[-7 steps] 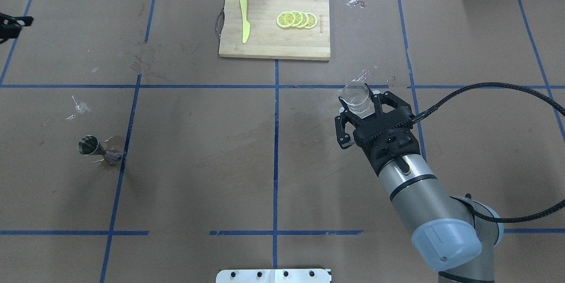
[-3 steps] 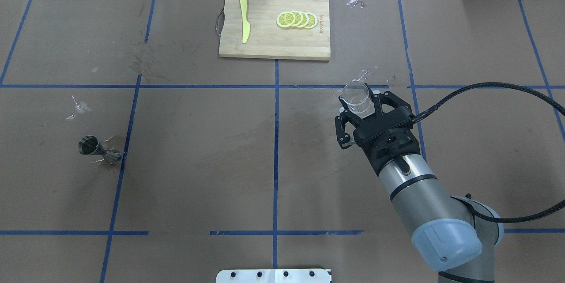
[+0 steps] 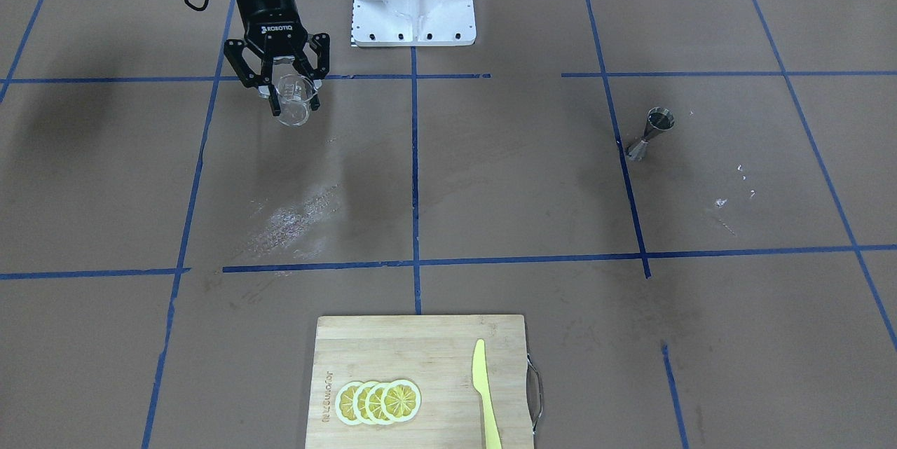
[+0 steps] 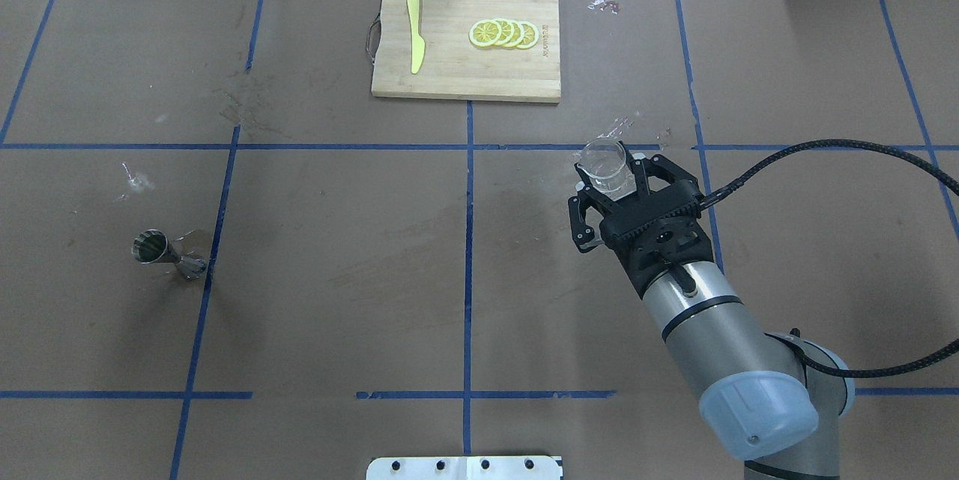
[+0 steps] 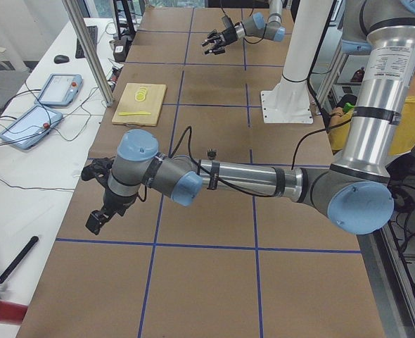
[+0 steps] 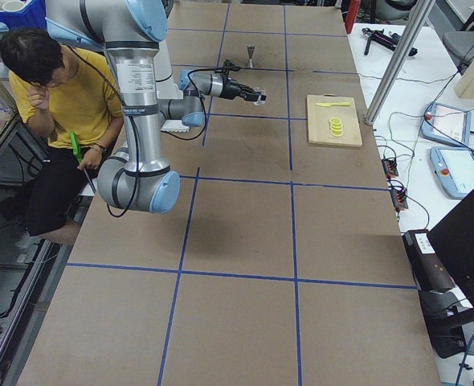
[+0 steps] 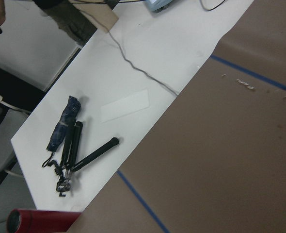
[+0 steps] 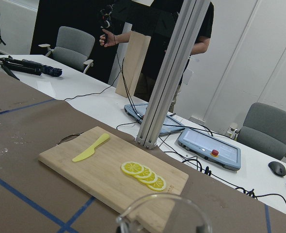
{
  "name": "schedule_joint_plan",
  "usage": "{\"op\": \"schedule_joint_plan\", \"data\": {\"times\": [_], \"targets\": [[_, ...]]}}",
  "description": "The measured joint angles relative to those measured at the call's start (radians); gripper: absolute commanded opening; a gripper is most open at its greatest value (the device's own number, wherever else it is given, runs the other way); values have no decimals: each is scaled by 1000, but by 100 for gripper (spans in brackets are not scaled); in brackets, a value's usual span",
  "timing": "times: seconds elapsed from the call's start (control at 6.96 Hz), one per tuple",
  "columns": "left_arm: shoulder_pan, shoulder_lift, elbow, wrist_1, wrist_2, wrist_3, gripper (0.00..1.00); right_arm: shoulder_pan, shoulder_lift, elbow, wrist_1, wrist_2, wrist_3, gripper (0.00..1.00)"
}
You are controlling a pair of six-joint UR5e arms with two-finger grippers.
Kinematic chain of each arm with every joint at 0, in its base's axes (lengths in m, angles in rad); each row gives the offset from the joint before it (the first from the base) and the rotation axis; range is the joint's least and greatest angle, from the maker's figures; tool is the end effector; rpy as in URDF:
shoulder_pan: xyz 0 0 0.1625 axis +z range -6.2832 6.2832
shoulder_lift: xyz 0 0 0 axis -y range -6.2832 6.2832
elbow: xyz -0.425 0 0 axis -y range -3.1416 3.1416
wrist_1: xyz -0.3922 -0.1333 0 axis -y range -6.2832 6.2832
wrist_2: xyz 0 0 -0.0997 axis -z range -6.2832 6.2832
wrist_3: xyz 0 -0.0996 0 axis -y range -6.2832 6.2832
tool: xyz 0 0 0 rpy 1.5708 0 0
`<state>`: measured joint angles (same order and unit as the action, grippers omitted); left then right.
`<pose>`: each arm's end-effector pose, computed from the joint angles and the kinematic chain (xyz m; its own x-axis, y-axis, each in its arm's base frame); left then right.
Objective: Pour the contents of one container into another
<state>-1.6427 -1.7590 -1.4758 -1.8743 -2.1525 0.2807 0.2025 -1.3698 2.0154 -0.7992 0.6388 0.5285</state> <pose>-0.1211 -0.5869 0.5817 0.8338 0.4006 -0.3799 -0.1714 0.8419 0.5117 -0.4195 -0.3038 0.2535 0.8502 -0.3511 0.3922 -0.3229 0.2406 0.9153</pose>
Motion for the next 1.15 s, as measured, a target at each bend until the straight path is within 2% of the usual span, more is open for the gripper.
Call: {"op": "schedule_joint_plan", "data": {"times": [0.29,0.43,0.86,1.15], "targets": [[-25,21,-6,272,-186,-81,100,0,0,0,0,1,0,0],[-28,66,-36,308,-241,-183,100,0,0,0,0,1,0,0],[-27,256,-169,191,-277,-289,100,0,0,2,0,2,1,0],[4,278,-179,149,-269,-291,100,0,-1,4,0,2,2,0]]}}
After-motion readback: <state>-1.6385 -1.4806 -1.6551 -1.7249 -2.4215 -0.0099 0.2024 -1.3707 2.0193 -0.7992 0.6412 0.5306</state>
